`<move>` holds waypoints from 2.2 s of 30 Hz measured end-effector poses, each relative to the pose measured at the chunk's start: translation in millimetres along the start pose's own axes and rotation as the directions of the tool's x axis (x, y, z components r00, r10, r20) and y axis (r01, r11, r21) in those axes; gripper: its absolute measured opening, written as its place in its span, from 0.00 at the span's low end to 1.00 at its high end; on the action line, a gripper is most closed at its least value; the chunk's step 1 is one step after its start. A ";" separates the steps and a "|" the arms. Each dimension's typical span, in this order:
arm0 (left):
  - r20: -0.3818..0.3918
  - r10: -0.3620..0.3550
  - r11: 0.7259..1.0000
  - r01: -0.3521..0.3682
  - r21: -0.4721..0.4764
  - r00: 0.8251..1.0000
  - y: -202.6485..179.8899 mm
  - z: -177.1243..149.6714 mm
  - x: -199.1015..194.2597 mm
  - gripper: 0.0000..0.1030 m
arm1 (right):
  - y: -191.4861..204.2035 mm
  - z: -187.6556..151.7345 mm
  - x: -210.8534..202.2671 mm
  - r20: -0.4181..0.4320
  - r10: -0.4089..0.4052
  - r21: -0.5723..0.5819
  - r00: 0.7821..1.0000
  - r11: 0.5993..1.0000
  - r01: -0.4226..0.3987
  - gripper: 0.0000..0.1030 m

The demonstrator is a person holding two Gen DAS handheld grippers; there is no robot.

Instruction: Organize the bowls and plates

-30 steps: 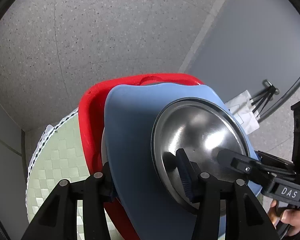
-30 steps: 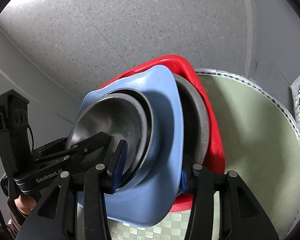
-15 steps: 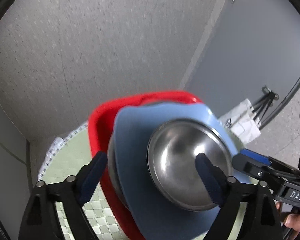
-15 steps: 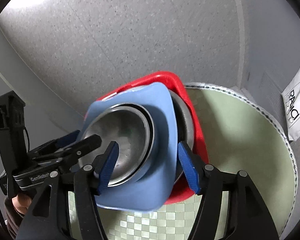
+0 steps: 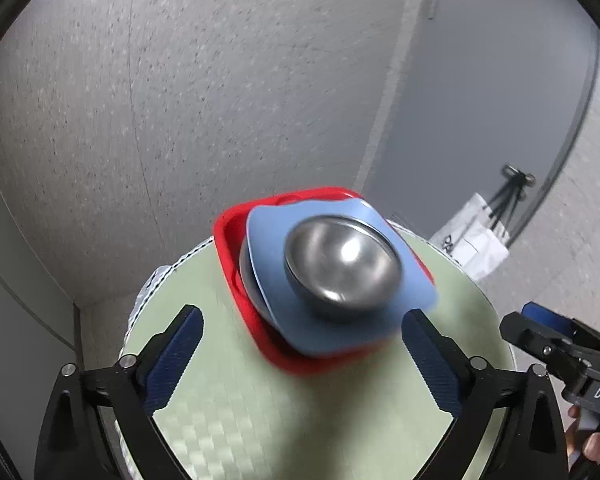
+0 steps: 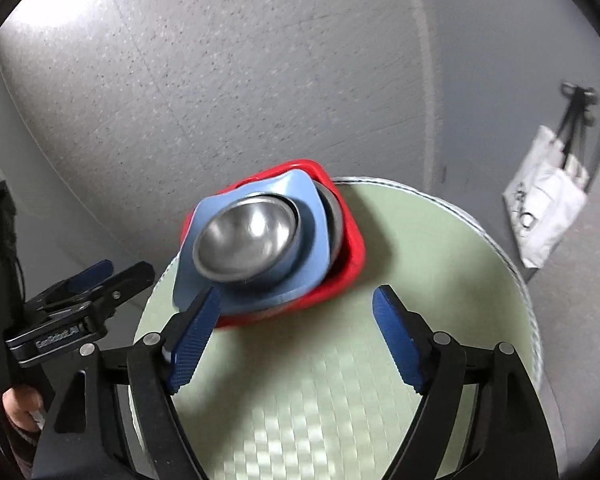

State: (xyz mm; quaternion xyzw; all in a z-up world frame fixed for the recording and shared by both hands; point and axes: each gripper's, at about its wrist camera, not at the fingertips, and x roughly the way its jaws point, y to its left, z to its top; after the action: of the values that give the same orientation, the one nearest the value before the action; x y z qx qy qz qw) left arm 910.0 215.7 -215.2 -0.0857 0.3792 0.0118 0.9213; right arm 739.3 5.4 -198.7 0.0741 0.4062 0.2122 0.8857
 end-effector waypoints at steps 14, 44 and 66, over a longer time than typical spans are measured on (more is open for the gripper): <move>0.155 -0.011 0.991 -0.009 0.131 0.988 -71.9 -148.8 -203.4 0.99 | 29.8 -119.4 -162.6 0.161 -0.080 0.004 0.984 0.997 0.080 0.93; 0.384 -0.085 0.982 0.013 0.186 0.919 -133.3 -516.7 -657.6 1.00 | 108.3 -393.5 -500.1 0.428 -0.203 -0.033 0.881 0.970 0.239 1.00; 0.423 -0.116 0.971 0.013 0.238 0.899 -34.9 -679.0 -871.4 1.00 | 229.2 -548.0 -615.7 0.468 -0.284 0.056 0.837 0.954 0.293 1.00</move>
State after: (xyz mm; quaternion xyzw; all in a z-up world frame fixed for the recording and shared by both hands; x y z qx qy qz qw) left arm -180.6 105.9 -73.1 0.0136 0.1605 -0.0439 0.9860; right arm -101.7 -79.5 -66.5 0.0534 0.1834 0.0555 0.9800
